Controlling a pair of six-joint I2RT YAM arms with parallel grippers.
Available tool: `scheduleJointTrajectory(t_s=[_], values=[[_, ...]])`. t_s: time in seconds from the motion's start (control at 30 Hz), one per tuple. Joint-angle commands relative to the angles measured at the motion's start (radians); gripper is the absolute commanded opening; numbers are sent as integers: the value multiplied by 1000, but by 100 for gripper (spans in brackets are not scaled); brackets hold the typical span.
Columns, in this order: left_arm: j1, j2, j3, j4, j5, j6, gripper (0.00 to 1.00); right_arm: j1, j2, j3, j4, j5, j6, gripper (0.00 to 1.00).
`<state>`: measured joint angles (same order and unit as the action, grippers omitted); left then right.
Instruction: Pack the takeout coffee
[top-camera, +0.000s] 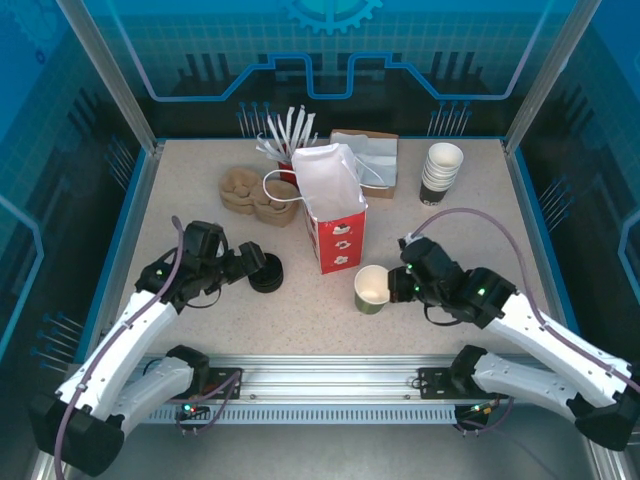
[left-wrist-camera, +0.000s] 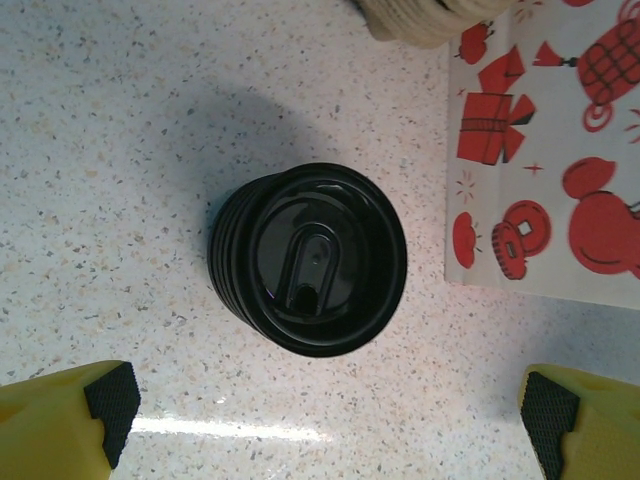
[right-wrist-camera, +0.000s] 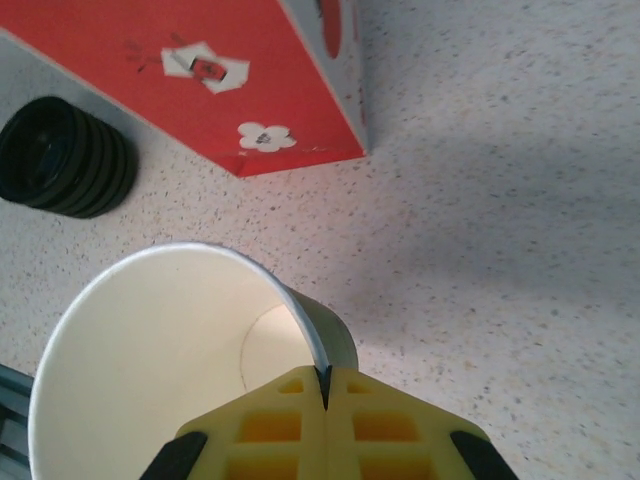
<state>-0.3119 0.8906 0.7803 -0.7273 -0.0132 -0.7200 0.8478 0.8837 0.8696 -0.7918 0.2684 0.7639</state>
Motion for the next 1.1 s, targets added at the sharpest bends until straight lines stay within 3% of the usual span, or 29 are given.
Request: scheduleJointTrajectory(t_s=[0.0,0.2,0.77,1.07], values=[[-7,19,-29,58,-29,-35,99,82,32,-39,147,90,71,0],[-7,31,-66,91,-31,-39,99,168,122,-71,264,133,72,0],[-7,177,-65,126,-66,8,98,175,293,-90,407,45,65,0],[-7,268,-49,146,-66,48,69,177,346,-57,386,50,38,0]])
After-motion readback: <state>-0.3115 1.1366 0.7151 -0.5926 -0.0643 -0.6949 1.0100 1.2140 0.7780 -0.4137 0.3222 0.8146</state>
